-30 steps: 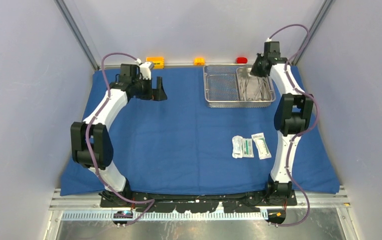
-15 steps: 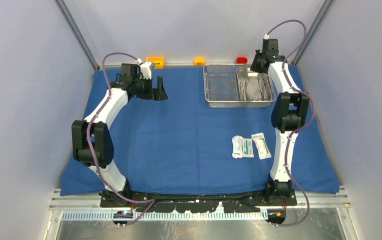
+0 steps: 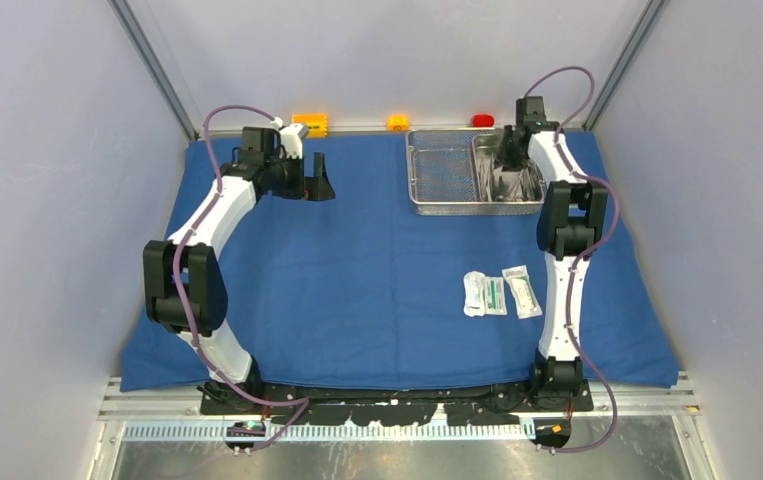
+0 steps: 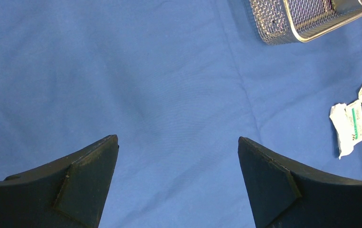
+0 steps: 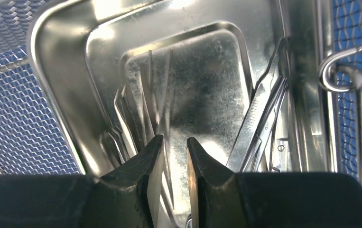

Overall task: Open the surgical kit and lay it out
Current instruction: Pick up the medical item from the container.

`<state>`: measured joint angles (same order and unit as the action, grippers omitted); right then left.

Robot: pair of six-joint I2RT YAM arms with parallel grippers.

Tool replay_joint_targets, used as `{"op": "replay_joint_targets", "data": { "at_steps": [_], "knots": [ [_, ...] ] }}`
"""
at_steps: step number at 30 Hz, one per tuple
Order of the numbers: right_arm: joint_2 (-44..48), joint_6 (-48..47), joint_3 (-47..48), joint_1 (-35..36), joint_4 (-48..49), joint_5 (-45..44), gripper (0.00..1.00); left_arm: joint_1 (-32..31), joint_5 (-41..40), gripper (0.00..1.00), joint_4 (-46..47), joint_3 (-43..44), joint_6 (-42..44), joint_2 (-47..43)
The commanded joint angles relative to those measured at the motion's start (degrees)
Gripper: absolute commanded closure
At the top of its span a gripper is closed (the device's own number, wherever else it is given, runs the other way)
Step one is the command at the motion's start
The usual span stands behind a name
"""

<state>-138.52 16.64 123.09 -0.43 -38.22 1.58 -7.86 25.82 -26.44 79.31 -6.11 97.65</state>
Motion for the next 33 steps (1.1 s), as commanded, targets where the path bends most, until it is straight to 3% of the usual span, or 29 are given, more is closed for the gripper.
{"op": "replay_joint_targets", "data": {
  "at_steps": [1, 23, 33],
  "knots": [
    [3.14, 0.50, -1.91, 1.84, 0.33, 0.23, 0.70, -0.06, 1.60, 0.00, 1.50, 1.31, -0.95, 0.04],
    [11.85, 4.76, -11.01, 2.56, 10.29, 1.33, 0.75, -0.05, 1.42, 0.00, 1.42, 0.57, -0.22, -0.78],
    [8.81, 1.49, -7.83, 3.54, 8.03, 1.80, 0.74, -0.09, 1.38, 0.00, 1.47, 0.39, -0.04, -0.73]
  ]
}}
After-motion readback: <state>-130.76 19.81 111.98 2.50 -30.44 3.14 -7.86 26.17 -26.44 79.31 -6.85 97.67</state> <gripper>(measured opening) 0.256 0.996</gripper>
